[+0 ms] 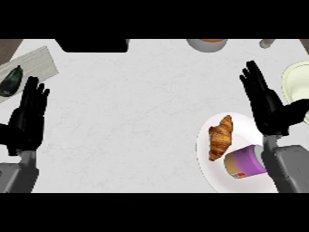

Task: Pick the can from the plate and place it in the bowl

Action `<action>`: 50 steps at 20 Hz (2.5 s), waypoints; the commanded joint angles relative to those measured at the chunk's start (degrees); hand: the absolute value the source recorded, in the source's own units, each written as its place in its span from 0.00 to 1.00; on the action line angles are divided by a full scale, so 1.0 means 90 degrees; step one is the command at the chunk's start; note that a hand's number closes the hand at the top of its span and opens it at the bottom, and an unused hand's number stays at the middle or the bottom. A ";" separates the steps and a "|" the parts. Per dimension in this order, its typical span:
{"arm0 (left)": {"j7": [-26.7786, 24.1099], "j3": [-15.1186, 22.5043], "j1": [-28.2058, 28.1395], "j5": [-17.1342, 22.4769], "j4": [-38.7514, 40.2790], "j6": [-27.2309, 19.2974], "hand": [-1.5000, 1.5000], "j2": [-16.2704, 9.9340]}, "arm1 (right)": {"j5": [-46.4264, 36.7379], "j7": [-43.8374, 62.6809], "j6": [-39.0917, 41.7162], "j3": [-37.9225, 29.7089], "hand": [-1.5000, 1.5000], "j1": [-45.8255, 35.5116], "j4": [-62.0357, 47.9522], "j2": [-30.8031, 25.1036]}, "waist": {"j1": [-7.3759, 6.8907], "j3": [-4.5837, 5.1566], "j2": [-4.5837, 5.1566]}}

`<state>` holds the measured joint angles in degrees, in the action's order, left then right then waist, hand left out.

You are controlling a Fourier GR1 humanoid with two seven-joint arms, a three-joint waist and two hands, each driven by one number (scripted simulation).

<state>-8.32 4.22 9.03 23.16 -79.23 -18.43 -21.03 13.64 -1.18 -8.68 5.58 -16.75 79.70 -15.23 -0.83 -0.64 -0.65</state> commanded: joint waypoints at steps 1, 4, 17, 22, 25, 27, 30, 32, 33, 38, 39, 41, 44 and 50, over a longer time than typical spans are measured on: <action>0.0065 0.0246 -0.0185 -0.0190 -0.0250 0.0072 0.50 0.0095 | -0.0168 0.0413 -0.0432 0.0022 1.00 0.0817 0.0818 -0.0031 | 0.0171 0.0073 0.0039; 0.0368 0.0791 -0.0139 -0.0071 -0.0343 0.0623 0.50 0.0128 | -0.0269 0.1232 -0.1314 -0.0619 1.00 0.1148 0.0594 -0.0402 | 0.0536 0.0089 -0.0012; 0.0888 0.1692 -0.0056 -0.0021 -0.0578 0.1255 0.50 0.0498 | -0.3141 0.4447 -0.3343 0.0719 0.00 0.3134 0.3094 -0.1181 | 0.0331 0.0139 0.0029; 0.1159 0.1702 -0.0049 0.0050 -0.0945 0.1213 0.50 0.0452 | -0.3533 0.6609 -0.2026 0.0713 0.00 0.3114 0.3162 -0.2391 | 0.0079 0.0151 0.0058; 0.1341 0.1649 0.0081 0.0142 -0.0963 0.1332 0.50 0.0379 | -0.3272 0.8056 -0.1283 0.0559 0.00 0.2857 0.3711 -0.2788 | 0.0070 0.0131 0.0060; 0.1277 0.1731 0.0152 0.0081 -0.0810 0.1226 0.50 0.0603 | -0.2988 0.8826 -0.0802 0.0669 0.00 0.2542 0.4008 -0.2878 | 0.0036 0.0135 0.0089; 0.1480 0.1709 0.0417 0.0091 -0.0829 0.1186 0.50 0.0662 | -0.2490 0.9548 -0.0455 0.0675 0.00 0.1962 0.3955 -0.2788 | -0.0050 0.0112 0.0111; 0.1277 0.1924 0.0090 -0.0063 -0.0947 0.1210 0.50 0.0702 | -0.2118 0.9580 -0.0406 0.0616 0.00 0.1982 0.3784 -0.2701 | -0.0087 0.0111 0.0094; 0.1417 0.1608 0.0290 0.0149 -0.0867 0.1437 0.50 0.0429 | -0.1987 0.9586 -0.0407 0.0614 0.00 0.1792 0.3592 -0.2640 | -0.0124 0.0112 0.0119; 0.1284 0.1620 0.0293 0.0056 -0.0693 0.1374 0.50 0.0575 | -0.1193 0.9599 -0.0247 0.0578 0.00 0.1842 0.3137 -0.2900 | -0.0039 0.0117 0.0120; 0.1502 0.1717 0.0234 0.0024 -0.0955 0.1218 0.50 0.0612 | -0.1065 0.9600 -0.0219 0.0567 0.00 0.1812 0.2967 -0.2961 | -0.0095 0.0108 0.0101; 0.1386 0.1684 0.0244 0.0020 -0.0762 0.1372 0.50 0.0568 | -0.0890 0.9600 -0.0362 0.0672 0.00 0.1563 0.2665 -0.2905 | -0.0135 0.0115 0.0131; 0.1463 0.1739 0.0347 -0.0049 -0.0746 0.1280 0.50 0.0688 | -0.0716 0.9600 -0.0356 0.1022 0.00 0.1679 0.2593 -0.3044 | -0.0055 0.0110 0.0113; 0.1431 0.1692 0.0297 -0.0062 -0.0872 0.1268 0.50 0.0736 | -0.0032 0.9600 -0.0399 0.1428 0.00 0.1400 0.2235 -0.3219 | -0.0088 0.0105 0.0107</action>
<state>4.07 19.44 10.85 22.93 -86.93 -6.63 -15.07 10.30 71.38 -12.46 16.26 -0.66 100.97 -43.55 -1.60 0.32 0.30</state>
